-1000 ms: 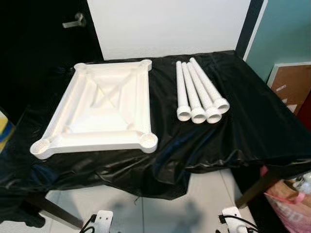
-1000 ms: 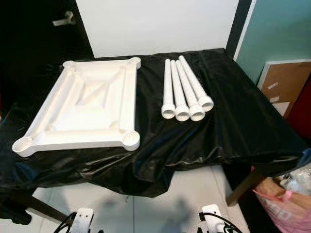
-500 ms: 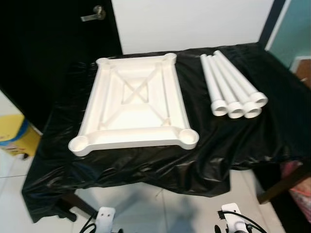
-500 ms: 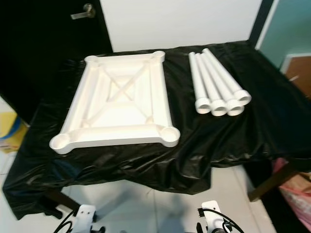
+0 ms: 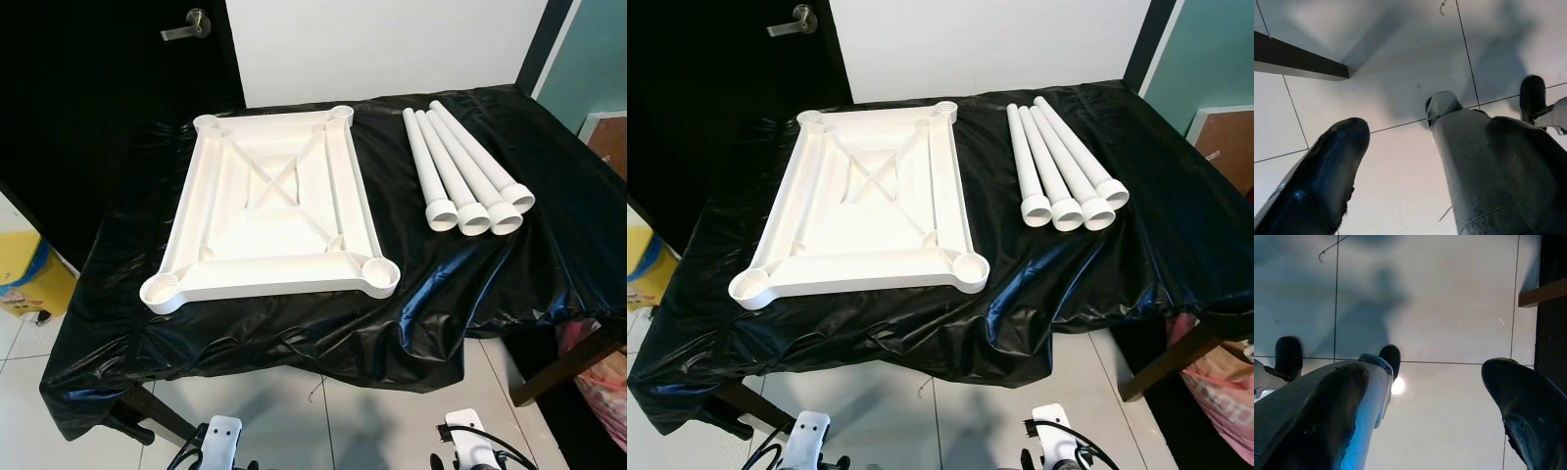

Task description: Building children table

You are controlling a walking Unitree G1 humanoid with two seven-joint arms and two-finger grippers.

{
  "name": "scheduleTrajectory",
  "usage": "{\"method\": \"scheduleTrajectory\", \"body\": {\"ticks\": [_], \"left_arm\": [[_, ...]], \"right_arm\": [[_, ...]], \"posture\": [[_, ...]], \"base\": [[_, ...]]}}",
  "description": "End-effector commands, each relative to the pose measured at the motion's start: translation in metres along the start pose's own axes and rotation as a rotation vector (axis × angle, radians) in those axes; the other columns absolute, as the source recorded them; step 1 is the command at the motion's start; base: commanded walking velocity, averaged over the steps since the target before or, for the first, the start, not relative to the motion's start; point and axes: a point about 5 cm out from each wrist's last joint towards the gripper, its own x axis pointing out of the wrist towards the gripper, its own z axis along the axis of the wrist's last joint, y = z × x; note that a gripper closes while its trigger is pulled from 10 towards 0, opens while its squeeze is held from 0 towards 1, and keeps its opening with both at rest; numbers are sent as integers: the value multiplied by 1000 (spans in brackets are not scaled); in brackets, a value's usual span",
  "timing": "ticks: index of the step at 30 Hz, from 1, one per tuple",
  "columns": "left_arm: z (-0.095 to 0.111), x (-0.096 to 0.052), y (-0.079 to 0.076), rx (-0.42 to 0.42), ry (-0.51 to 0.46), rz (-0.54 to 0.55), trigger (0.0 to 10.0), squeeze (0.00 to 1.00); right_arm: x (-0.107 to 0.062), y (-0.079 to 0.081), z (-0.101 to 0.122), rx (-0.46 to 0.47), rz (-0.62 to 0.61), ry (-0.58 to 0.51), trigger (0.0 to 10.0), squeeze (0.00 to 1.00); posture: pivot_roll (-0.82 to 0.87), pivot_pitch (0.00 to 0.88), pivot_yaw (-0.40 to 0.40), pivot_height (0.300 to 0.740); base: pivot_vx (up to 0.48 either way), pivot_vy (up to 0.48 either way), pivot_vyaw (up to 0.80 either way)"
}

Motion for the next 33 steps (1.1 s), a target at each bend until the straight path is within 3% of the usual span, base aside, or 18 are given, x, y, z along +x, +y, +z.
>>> {"method": "scheduleTrajectory", "body": {"ticks": [1,7,8,9,10,17,21,33], "left_arm": [[-7,-1,-2,-22,23,-20,10000,1000],[-5,-1,-2,30,20,-28,10000,965],[-4,-1,-2,42,18,-31,10000,0],[-4,-1,-2,42,18,-31,10000,0],[-3,0,-3,48,17,-33,10000,0],[0,0,-5,89,-7,-62,10000,0],[41,5,-29,131,-177,-178,10000,0],[68,1,-45,255,-329,-359,10000,0]], "right_arm": [[-3,1,-12,28,11,49,10000,1000],[-3,1,-12,28,14,51,10000,1000],[-3,0,-12,25,14,52,10000,1000],[-3,0,-12,25,14,52,10000,1000],[-3,0,-12,24,14,53,10000,0],[-4,-1,-14,21,24,48,10000,0],[-4,-2,-11,26,32,14,10000,0],[-4,-8,2,-3,75,-92,10000,0]], "posture": [[-120,0,50,740],[-118,0,45,740],[-118,0,44,740],[-118,0,44,740],[-118,0,44,740],[-113,0,34,740],[-114,0,31,740],[-110,22,30,740]], "base": [[0,0,0],[0,0,0],[0,0,0],[0,0,0],[0,0,0],[0,0,0],[0,0,0],[0,0,0]]}}
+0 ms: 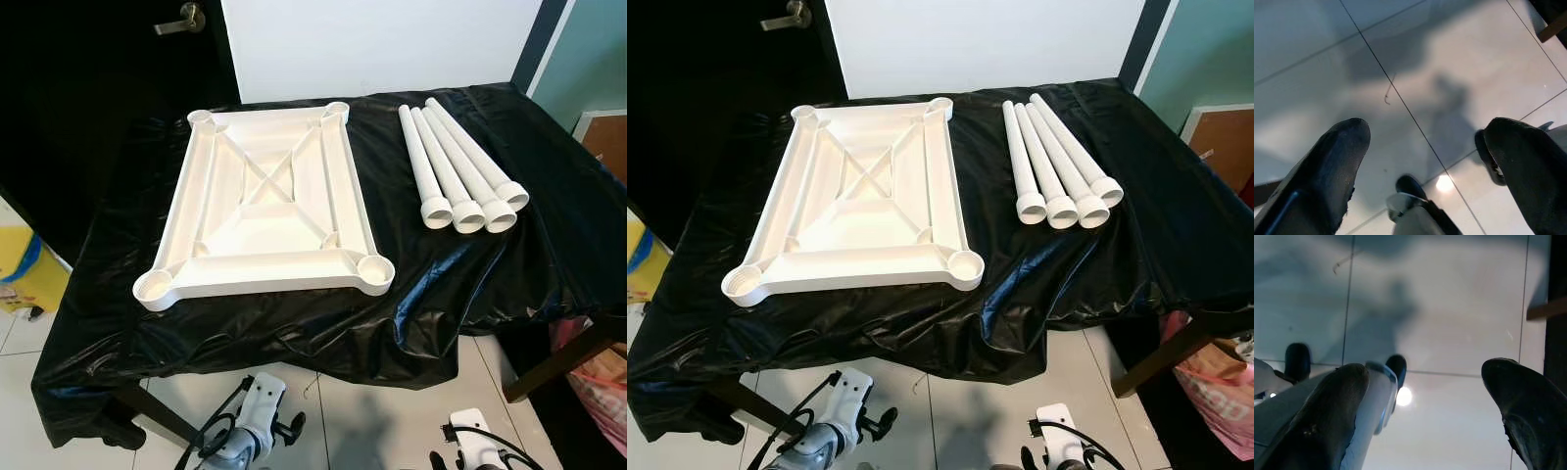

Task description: Building children table

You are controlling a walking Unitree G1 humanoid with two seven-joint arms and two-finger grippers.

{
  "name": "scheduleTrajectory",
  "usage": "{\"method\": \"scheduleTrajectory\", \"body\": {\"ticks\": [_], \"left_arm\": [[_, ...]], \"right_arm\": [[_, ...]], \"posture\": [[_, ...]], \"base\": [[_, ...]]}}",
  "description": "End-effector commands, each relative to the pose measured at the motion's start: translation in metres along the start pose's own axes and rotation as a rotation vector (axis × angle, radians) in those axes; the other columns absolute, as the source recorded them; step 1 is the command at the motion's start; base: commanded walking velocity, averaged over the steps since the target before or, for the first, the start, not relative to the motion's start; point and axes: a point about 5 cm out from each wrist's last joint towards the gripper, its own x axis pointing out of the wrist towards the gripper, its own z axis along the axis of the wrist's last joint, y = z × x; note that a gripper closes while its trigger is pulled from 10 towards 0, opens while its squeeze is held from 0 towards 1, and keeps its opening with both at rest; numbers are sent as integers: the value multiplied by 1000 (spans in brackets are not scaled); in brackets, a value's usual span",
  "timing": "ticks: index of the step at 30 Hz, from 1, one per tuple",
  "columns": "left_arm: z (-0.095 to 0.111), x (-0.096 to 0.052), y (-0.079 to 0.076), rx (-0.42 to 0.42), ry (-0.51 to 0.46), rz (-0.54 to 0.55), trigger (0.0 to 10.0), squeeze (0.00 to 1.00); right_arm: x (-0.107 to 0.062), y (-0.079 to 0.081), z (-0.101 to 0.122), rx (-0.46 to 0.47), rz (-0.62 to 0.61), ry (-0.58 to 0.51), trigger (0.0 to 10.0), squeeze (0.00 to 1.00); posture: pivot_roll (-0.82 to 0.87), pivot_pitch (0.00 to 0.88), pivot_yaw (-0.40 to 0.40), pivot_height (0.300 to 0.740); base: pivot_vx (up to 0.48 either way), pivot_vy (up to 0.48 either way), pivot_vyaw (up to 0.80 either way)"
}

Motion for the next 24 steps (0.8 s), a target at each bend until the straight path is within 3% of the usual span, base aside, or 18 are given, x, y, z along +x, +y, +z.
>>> {"method": "scheduleTrajectory", "body": {"ticks": [1,24], "left_arm": [[2,-1,-4,38,-14,-103,10000,0],[3,-13,-4,148,-134,-223,10000,0]], "right_arm": [[-1,2,-1,1,19,-12,10000,0],[-2,6,21,-47,147,-200,10000,0]], "posture": [[-110,22,30,740],[-120,48,47,740]], "base": [[0,0,0],[0,0,0]]}}
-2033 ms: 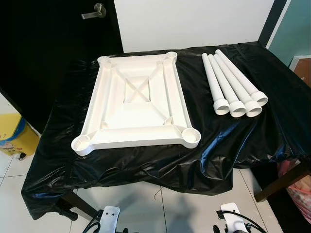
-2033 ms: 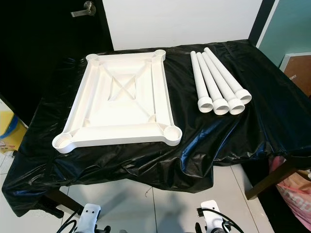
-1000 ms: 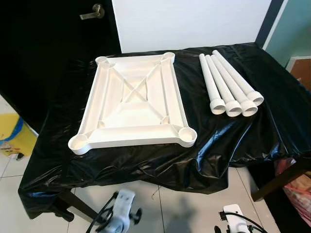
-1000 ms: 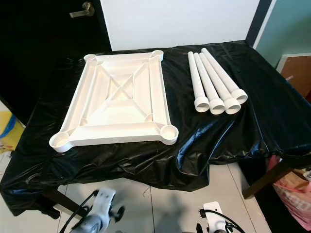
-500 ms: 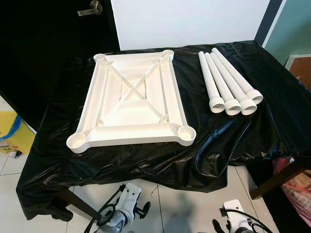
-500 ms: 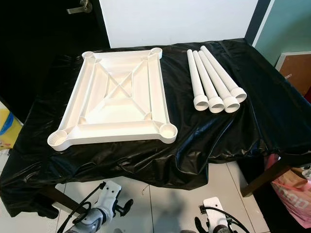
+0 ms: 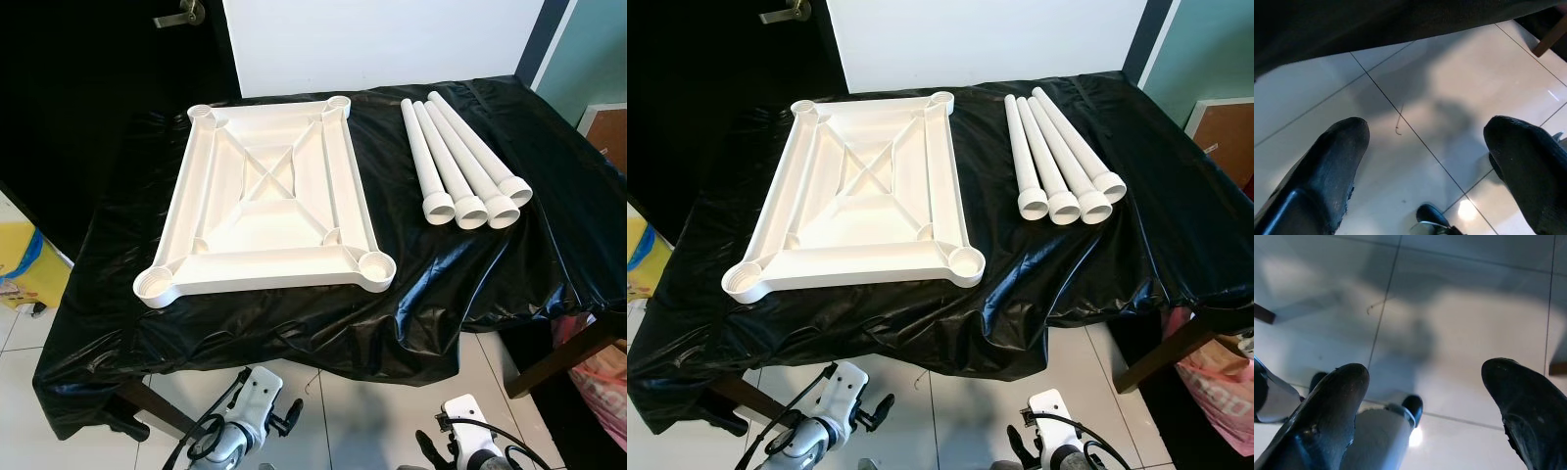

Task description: Building children table

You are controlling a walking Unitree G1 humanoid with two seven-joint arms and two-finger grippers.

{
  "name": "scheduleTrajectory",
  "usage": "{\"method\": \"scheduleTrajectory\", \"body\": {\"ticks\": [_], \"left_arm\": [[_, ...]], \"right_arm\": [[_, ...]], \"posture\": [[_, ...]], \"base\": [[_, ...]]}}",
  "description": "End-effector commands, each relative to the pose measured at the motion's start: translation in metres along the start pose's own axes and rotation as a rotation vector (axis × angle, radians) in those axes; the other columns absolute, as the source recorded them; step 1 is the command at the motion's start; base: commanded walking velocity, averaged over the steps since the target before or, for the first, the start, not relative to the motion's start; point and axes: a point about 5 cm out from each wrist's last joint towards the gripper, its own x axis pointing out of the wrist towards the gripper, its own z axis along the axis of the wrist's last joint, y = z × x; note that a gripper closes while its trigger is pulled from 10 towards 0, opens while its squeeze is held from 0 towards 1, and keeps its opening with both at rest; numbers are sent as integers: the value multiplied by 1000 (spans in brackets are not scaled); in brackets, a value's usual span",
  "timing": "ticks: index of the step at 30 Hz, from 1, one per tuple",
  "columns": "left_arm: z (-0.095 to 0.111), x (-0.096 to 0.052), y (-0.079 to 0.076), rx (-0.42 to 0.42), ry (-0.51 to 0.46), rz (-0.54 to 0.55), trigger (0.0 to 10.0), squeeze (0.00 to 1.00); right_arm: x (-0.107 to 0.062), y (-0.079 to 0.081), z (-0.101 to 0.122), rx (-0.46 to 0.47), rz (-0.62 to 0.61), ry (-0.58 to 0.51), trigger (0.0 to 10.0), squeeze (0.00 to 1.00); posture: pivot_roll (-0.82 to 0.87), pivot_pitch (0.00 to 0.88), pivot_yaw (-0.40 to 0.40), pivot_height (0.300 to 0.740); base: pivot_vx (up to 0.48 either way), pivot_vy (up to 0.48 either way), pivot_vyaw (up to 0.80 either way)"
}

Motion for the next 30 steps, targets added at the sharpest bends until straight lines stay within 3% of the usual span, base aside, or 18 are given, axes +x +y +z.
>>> {"method": "scheduleTrajectory", "body": {"ticks": [1,10,18,30], "left_arm": [[-4,-4,-13,0,5,-226,10000,0],[0,-6,-23,40,-20,-365,10000,0],[0,-13,-18,76,-4,-421,10000,0],[4,-21,-15,31,-21,-488,10000,0]], "right_arm": [[-1,0,-1,6,4,-3,10000,0],[0,3,13,-35,103,-102,10000,0],[-1,6,24,-32,227,-190,10000,0],[-6,8,38,-105,380,-275,10000,0]], "posture": [[-120,48,47,740],[-114,47,43,740],[-117,40,39,740],[-119,27,37,740]], "base": [[0,0,0],[0,0,0],[0,0,0],[0,0,0]]}}
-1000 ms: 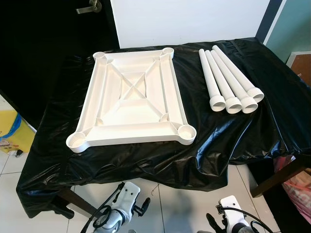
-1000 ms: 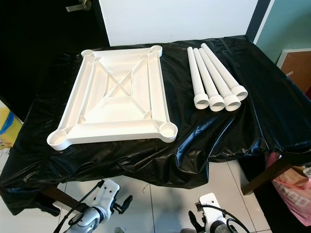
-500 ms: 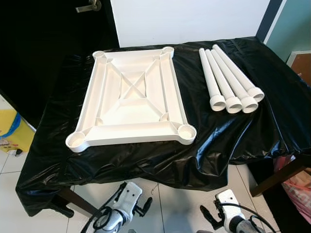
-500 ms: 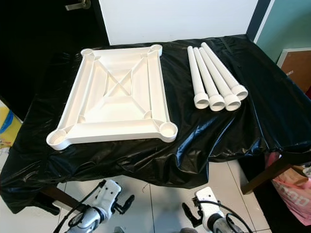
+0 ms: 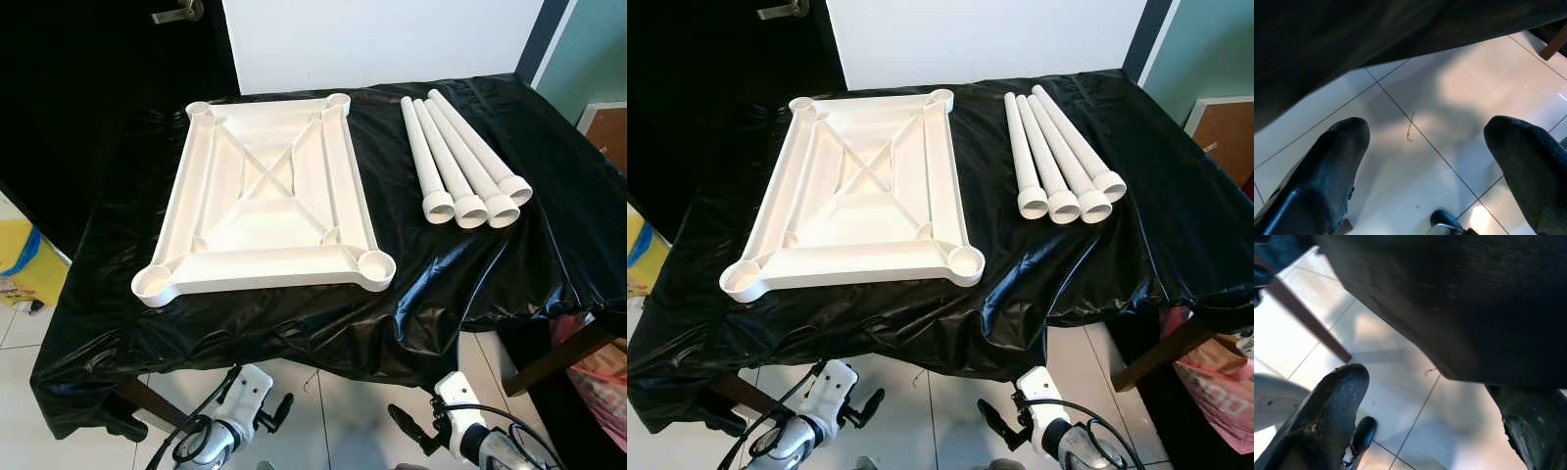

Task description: Building children table

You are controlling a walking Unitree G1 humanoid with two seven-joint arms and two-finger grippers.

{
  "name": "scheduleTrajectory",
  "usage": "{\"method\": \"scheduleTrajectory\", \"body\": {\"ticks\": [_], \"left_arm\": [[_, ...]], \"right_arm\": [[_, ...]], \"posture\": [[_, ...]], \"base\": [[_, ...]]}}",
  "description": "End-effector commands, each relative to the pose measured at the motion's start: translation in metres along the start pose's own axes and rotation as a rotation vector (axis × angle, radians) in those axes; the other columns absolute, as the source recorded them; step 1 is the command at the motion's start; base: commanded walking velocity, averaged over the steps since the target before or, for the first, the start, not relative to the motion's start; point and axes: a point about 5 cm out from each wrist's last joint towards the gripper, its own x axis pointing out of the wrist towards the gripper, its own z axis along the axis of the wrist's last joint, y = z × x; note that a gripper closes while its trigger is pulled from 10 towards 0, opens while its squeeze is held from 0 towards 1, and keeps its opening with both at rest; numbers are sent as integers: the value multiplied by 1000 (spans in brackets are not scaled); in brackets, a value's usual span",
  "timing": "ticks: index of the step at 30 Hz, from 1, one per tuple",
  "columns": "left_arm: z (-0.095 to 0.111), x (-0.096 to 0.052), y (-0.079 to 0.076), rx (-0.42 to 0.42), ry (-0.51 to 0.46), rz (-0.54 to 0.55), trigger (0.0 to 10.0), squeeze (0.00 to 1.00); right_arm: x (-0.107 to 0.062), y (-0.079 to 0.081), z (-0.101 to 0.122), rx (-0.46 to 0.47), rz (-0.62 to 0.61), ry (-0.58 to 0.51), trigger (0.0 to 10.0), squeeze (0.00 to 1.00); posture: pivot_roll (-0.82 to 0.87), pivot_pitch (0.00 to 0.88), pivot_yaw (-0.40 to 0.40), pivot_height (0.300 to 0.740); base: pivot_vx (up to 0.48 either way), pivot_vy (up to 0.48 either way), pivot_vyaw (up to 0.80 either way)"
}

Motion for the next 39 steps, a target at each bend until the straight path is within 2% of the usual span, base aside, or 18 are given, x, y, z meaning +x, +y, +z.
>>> {"method": "scheduleTrajectory", "body": {"ticks": [1,9,11,15,21,26,29,30,31,32,33,34,36,39], "left_arm": [[0,-9,-26,-12,5,-519,10000,0],[10,-16,-26,-4,-19,-551,10000,0],[10,-16,-26,-4,-19,-551,10000,0],[27,-31,-32,-24,-41,-645,10000,0],[34,-44,-36,-26,-39,-721,10000,0],[38,-47,-36,-33,-42,-731,10000,0],[57,-56,-34,-74,-97,-742,10000,0],[57,-56,-34,-74,-97,-742,10000,0],[72,-57,-33,-104,-157,-724,10000,0],[72,-57,-33,-104,-157,-724,10000,0],[87,-55,-31,-139,-223,-694,10000,0],[87,-55,-31,-139,-223,-694,10000,0],[109,-47,-25,-165,-324,-607,10000,0],[119,-45,-20,-182,-355,-595,10000,0]], "right_arm": [[-3,3,-1,4,45,-1,10000,0],[-8,10,16,-26,201,-59,10000,0],[-8,10,16,-26,201,-59,10000,0],[-19,16,53,-50,337,-118,10000,0],[-26,21,73,-49,399,-144,10000,0],[-28,22,76,-46,411,-150,10000,0],[-30,26,82,-23,450,-172,10000,0],[-30,26,82,-23,450,-172,10000,0],[-27,25,80,-4,450,-191,10000,0],[-27,25,80,-4,450,-191,10000,0],[-22,22,77,26,438,-214,10000,0],[-22,22,77,26,438,-214,10000,0],[-16,17,74,87,412,-263,10000,0],[-21,15,79,130,405,-273,10000,0]], "posture": [[-120,25,38,740],[-120,27,40,740],[-120,27,40,740],[-114,38,45,740],[-111,48,45,740],[-108,53,44,740],[-105,64,45,740],[-105,64,45,740],[-102,69,48,740],[-102,69,48,740],[-103,69,50,740],[-103,69,50,740],[-105,66,53,740],[-108,63,56,740]], "base": [[0,0,0],[0,0,0],[0,0,0],[0,0,0],[0,0,0],[0,0,0],[0,0,0],[0,0,0],[0,0,0],[0,0,0],[0,0,0],[0,0,0],[0,0,0],[0,0,0]]}}
